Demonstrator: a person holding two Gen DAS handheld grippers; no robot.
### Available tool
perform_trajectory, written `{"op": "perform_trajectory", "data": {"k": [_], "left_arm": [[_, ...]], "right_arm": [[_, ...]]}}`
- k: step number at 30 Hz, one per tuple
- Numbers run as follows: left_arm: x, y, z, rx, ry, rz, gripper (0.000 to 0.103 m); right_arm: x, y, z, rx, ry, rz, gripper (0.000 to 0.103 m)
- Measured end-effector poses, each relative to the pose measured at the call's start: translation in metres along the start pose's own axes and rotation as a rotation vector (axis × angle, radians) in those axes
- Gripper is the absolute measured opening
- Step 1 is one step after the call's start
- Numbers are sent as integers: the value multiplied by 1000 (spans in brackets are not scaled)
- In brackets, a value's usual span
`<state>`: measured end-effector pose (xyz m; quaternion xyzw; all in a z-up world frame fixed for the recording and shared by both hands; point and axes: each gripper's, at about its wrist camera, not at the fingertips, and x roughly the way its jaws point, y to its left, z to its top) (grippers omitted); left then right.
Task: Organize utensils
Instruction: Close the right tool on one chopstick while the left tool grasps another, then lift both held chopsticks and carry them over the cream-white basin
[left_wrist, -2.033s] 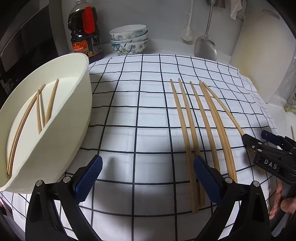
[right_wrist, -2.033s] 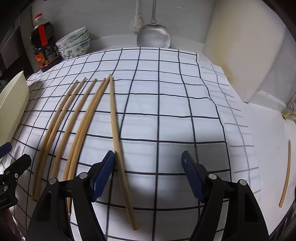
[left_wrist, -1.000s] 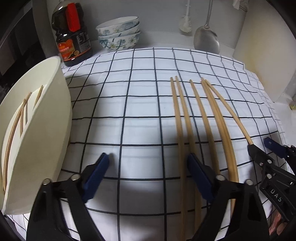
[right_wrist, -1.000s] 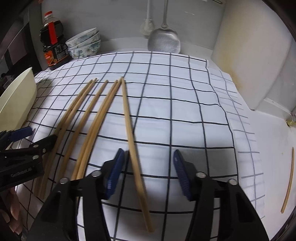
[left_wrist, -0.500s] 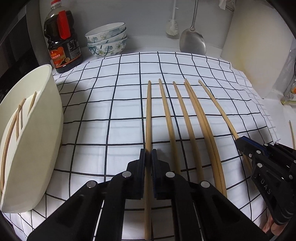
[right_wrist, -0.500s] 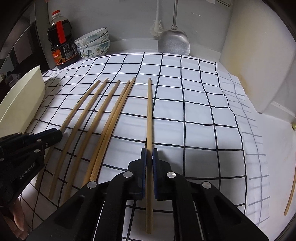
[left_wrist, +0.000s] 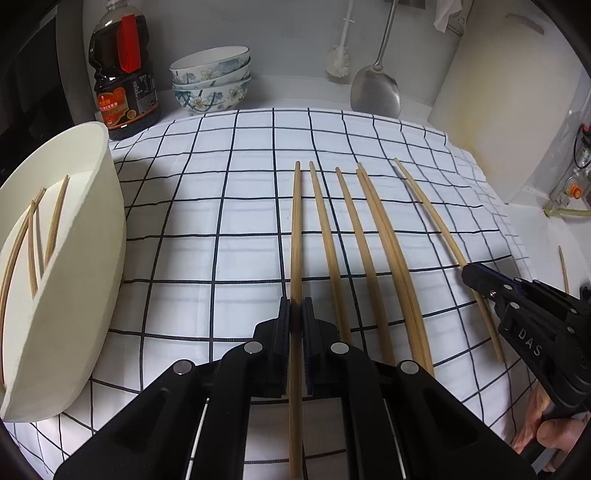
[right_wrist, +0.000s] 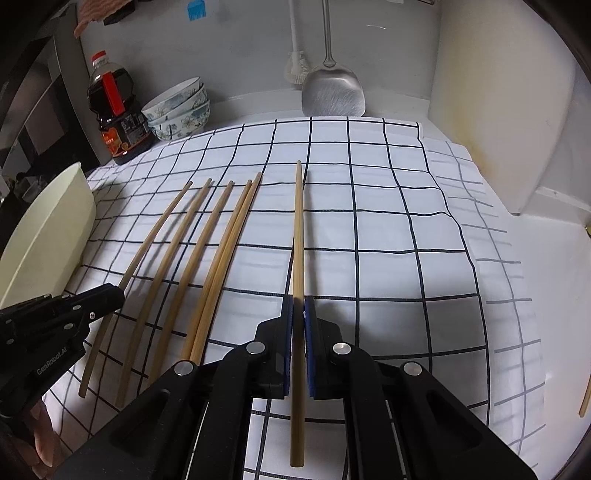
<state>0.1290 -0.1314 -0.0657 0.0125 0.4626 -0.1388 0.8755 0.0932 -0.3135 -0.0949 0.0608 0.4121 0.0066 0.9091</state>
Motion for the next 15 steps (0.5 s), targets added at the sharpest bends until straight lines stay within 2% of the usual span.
{"op": "perform_trajectory", "data": {"k": [9,15], "left_arm": [[-26,9,3,-7,-50,-26,7],[-52,20,4,-26,-98,-56,7]], "right_arm": [[-10,-1,2,34,-25,49,6],[-29,7,7,38,-74,77,6]]}}
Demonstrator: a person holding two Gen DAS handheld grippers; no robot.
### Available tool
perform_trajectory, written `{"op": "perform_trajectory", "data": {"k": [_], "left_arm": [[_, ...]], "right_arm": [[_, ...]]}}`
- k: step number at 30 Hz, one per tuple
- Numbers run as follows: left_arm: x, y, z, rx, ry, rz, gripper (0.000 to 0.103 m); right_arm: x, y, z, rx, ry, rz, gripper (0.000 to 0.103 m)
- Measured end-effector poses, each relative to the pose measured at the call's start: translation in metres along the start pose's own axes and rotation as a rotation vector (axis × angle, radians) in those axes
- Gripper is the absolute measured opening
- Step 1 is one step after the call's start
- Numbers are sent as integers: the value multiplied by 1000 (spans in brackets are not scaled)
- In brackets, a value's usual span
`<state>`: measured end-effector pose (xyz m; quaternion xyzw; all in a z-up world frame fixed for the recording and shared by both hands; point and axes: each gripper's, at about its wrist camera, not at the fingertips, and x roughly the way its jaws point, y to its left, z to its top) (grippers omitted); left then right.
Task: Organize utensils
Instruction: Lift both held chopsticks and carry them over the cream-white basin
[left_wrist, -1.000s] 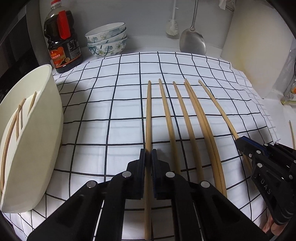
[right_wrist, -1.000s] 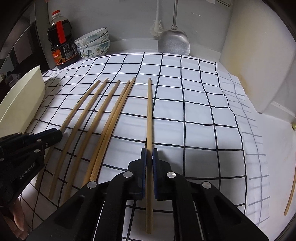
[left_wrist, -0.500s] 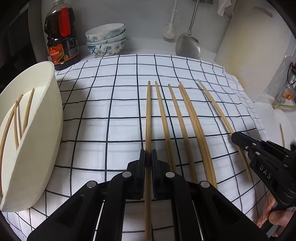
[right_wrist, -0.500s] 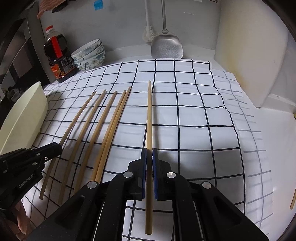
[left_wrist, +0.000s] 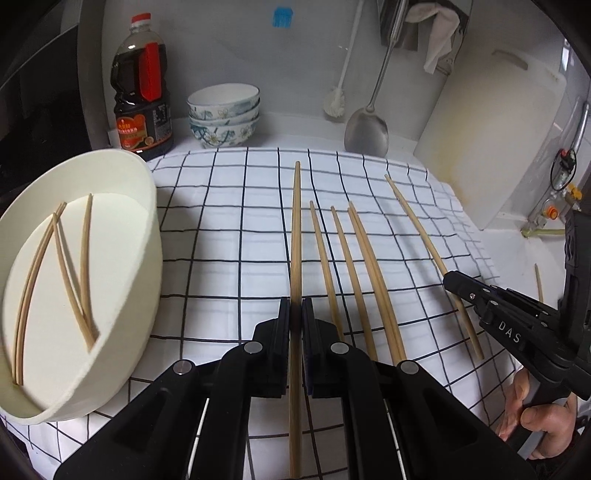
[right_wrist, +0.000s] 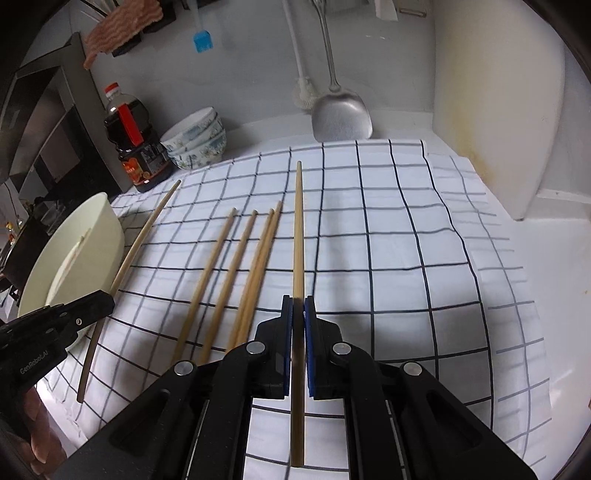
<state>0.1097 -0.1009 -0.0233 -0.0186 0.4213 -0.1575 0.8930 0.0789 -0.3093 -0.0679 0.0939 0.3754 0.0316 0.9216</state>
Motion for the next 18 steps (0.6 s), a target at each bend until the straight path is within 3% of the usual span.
{"op": "perform_trajectory", "data": {"k": [6,18], "left_arm": [[-36,19,11,-9,-63,-10,7],[-87,104,19,-72,-138,102,7]], "right_arm": [[-28,27,9,-5,-69,60,6],[-28,140,30,-111,-100,198,6]]}}
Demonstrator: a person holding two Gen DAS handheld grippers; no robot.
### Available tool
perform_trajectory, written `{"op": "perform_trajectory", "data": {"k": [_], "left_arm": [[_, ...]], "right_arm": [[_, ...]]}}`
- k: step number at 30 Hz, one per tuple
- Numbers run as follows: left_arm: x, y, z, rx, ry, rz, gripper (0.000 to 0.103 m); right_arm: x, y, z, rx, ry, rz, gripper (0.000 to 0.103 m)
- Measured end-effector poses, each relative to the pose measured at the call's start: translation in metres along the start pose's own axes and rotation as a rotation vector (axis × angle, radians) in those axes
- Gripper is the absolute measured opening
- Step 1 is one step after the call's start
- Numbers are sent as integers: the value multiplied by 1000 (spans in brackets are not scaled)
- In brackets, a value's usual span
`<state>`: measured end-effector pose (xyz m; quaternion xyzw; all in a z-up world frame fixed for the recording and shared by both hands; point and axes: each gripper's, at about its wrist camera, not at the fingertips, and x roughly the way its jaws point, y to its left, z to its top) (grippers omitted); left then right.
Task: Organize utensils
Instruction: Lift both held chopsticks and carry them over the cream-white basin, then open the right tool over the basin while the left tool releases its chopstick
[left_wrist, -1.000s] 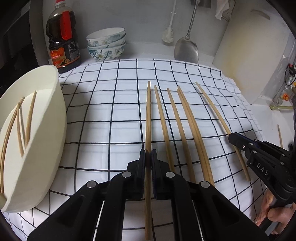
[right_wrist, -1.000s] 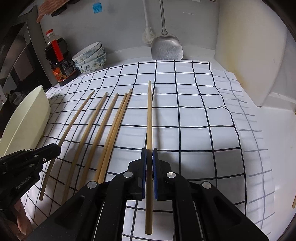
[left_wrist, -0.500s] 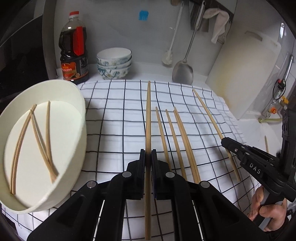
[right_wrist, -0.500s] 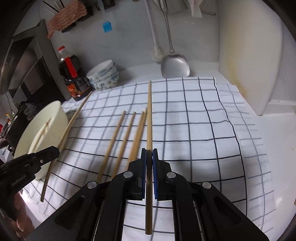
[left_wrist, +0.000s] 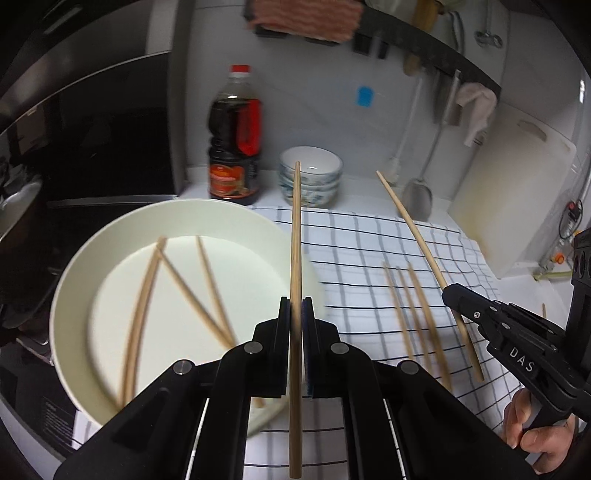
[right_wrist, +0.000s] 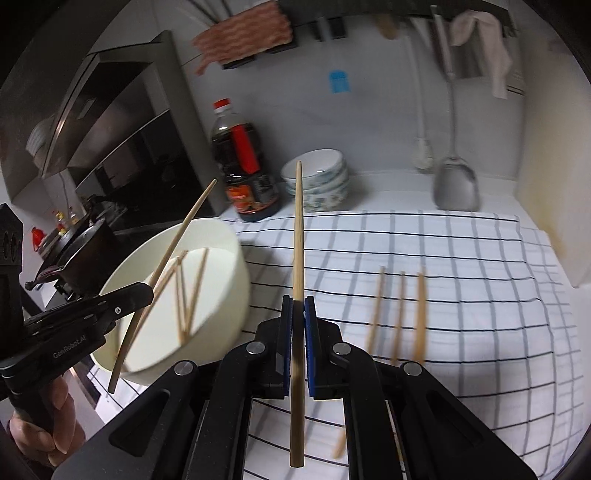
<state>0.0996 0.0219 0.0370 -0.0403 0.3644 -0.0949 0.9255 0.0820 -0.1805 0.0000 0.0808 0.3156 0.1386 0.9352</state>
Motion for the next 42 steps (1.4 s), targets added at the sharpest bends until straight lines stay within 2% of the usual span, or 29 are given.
{"op": "perform_trajectory", "data": {"k": [7,18,25,30,39,40,41,42], "left_arm": [[-7,52,0,-50,-12,46,7],[1,114,-7,-130,14,81,7],[18,133,-7,-158,49,84,7],[36,141,-9,-176,89,80,7],[48,147,-16,-200,124,85,8],[47,147,-17,-204,124,87,8],[45,148,-17,-205,121,93,14],[43,148,-17,-207,117,100,28]], "right_arm": [[31,45,11,-36,38,46,6],[80,105,20,-87,112,102,6],[112,138,21,-133,179,111,6],[129,145,16,-152,229,93,6],[135,145,9,-169,255,71,6],[134,144,9,-169,248,67,7],[131,143,10,-167,239,62,10],[127,141,10,-163,228,58,10]]}}
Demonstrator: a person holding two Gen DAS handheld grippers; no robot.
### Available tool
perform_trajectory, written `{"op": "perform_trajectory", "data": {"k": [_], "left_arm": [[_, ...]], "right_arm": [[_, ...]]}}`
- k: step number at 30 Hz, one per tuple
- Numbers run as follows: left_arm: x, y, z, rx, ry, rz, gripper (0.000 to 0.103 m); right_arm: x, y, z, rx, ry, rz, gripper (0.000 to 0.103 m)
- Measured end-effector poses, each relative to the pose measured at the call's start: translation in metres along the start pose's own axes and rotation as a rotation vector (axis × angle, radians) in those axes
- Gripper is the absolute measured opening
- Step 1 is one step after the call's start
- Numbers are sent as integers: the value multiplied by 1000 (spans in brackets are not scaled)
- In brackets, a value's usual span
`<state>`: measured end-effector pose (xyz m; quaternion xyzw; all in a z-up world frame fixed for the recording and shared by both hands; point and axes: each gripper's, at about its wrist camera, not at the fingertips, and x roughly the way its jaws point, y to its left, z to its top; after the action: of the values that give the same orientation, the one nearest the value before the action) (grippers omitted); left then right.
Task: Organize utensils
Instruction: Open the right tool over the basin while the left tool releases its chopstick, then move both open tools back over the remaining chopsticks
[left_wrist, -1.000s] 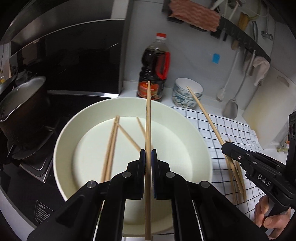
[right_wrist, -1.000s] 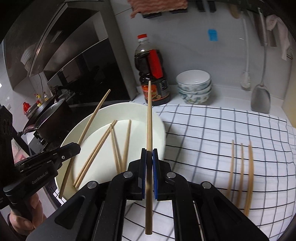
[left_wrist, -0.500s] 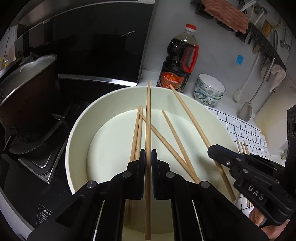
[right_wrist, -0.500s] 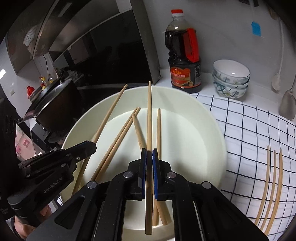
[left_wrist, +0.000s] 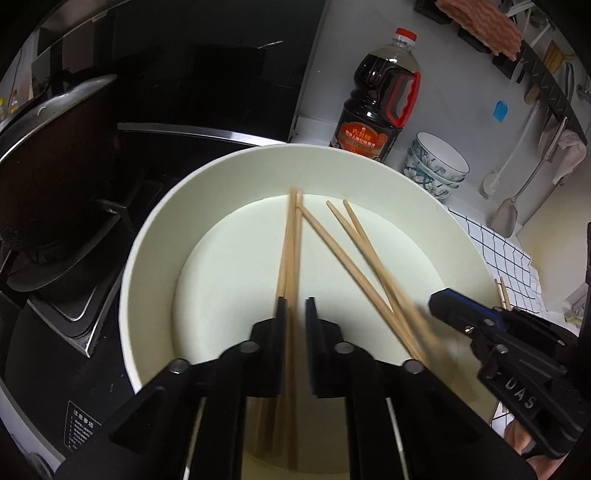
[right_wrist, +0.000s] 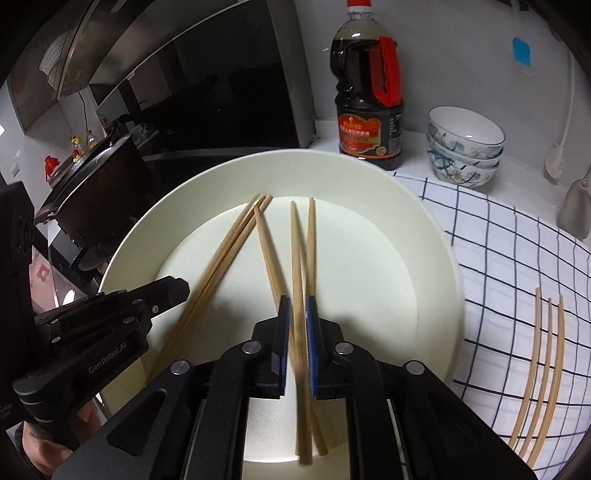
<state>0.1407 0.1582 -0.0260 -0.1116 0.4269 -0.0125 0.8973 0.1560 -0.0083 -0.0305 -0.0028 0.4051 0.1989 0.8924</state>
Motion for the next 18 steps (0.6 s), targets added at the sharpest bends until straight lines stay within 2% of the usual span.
{"op": "perform_trajectory", "data": {"k": [2,3,4,6,10,12,14,18], "left_arm": [[-8,1,-2,0,-32,2,47],[-12,0,-2,1,-47,25,65],[-17,1,-3,0,-68,38,68],[-26,2,-4,-2,-98,45,71],[-36,2,-5,-12,-107,30,72],[-40,0,-7,-10,-113,28,74],[-43,-4,-10,-7,-117,27,77],[-49,-16,-16,5,-126,17,81]], "right_arm": [[-7,-4,0,11,-17,-3,10],[-10,-7,-1,18,-23,-3,11],[-12,-9,-1,21,-27,-5,12],[-18,-14,-3,31,-39,-6,15],[-34,-23,-10,45,-78,-2,19],[-44,-28,-13,54,-94,1,24],[-54,-31,-17,57,-112,-4,35],[-69,-37,-25,50,-131,-16,37]]}}
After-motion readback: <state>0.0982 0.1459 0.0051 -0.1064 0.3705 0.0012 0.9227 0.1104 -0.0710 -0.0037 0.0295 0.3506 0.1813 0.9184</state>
